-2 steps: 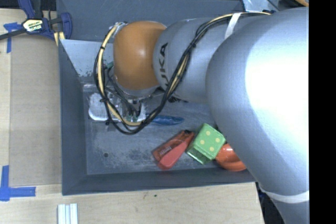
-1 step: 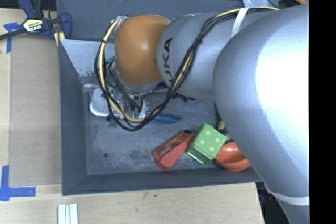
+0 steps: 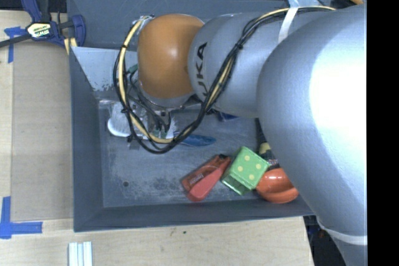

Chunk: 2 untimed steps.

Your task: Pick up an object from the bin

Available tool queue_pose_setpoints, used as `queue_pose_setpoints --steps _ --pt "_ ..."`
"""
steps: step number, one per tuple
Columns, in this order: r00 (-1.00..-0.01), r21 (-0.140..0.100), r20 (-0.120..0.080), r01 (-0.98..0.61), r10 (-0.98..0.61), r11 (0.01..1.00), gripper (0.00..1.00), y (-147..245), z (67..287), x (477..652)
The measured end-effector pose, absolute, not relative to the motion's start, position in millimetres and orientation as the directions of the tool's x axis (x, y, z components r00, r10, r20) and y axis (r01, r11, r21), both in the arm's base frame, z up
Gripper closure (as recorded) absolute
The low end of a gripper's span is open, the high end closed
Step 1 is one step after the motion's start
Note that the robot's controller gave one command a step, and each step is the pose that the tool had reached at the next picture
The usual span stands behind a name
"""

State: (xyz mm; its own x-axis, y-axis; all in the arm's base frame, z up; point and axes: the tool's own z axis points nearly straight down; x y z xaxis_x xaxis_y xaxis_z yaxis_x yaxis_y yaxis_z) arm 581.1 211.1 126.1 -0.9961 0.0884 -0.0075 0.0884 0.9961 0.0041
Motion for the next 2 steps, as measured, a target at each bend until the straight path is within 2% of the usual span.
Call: queue_pose_setpoints --steps 2 --pt "-0.996 0.005 -0.009 0.090 0.090 0.996 1.00 210 153 581.5"
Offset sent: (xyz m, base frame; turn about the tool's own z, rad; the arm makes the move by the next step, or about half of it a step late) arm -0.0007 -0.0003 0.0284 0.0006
